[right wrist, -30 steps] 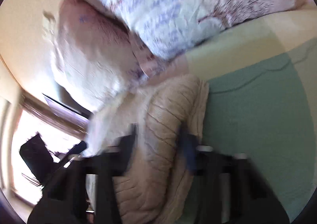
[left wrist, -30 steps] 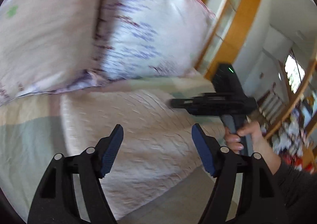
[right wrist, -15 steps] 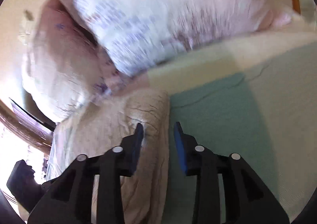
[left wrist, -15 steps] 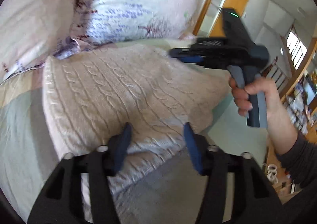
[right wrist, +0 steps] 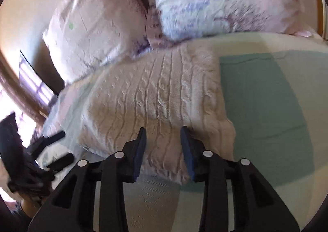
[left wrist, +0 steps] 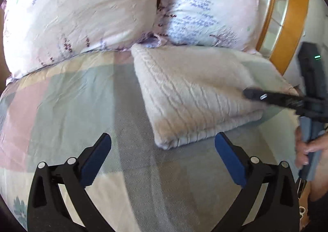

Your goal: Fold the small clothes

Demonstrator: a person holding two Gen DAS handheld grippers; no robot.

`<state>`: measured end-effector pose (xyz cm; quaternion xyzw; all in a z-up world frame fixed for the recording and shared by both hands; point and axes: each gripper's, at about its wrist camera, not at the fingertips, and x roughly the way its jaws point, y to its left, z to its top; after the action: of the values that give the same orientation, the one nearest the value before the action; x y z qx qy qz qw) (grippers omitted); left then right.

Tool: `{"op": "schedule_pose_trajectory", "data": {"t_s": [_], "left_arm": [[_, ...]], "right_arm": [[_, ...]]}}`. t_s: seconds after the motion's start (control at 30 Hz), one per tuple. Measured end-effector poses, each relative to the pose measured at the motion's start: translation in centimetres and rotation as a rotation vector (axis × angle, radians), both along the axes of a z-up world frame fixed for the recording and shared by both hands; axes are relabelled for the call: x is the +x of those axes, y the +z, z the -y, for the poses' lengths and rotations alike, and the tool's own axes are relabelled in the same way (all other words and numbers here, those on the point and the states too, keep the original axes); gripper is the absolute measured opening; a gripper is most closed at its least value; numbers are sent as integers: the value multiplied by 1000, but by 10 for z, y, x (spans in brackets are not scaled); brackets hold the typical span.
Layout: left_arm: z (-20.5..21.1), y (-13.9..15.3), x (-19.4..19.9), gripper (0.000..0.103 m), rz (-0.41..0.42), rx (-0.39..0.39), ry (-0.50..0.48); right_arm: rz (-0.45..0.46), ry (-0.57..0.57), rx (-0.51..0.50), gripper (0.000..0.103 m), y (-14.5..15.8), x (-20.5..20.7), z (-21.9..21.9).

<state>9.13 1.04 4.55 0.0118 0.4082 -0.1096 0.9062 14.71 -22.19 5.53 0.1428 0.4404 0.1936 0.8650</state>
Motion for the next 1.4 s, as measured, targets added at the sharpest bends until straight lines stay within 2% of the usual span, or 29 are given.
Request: {"op": "schedule_pose_trajectory", "data": {"t_s": [0.03,0.07,0.1,0.23,0.3,0.57,0.83,1.4], "left_arm": [[0,-2,0,101,-9,9,12],[0,-5,0,101,-23,21,29],[1,-7,0,101,-38,28,40],[5,-20,6,101,-92,28,67],[11,-26,10,101,-127,60,88],[23,-33,4,101,-101,135,109],[22,-35,5,101,-99,122,104],[22,-36,5,101,-98,121,102]], "right_arm": [[53,-23,-11,78,8,-14,2],[80,-41,-26,85,13,-25,5],[103,-54,-54,88,14,-36,4],[46,-74,-182,88,1,-45,-8],[12,-80,-240,88,-10,-40,-13],[-29,-53,-402,92,-26,-48,-33],[-46,-63,-407,101,-26,-48,-33],[-49,-50,-406,102,-27,-48,-33]]}}
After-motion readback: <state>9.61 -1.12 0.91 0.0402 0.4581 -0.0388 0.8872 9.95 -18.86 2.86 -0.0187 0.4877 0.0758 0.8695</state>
